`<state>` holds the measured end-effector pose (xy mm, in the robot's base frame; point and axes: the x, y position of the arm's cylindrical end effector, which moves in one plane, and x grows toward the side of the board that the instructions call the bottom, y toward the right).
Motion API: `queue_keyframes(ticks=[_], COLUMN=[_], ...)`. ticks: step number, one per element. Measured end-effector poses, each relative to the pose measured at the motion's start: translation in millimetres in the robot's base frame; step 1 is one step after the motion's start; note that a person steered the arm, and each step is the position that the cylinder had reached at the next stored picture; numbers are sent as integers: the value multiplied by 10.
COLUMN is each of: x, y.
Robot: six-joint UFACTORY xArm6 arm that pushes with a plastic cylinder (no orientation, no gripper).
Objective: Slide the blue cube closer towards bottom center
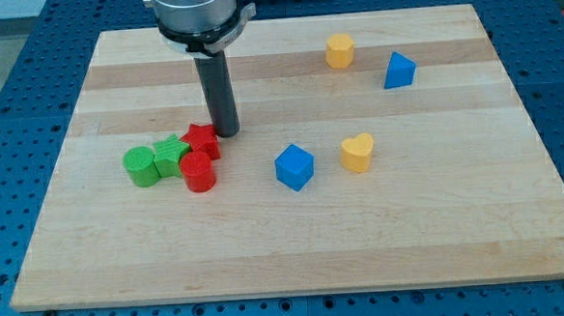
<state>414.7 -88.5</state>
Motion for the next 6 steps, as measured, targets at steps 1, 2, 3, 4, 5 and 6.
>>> queue_keyframes(ticks=[1,2,3,4,5,6], x=[0,58,182,194,200,406], y=[-8,137,366,674,842,823])
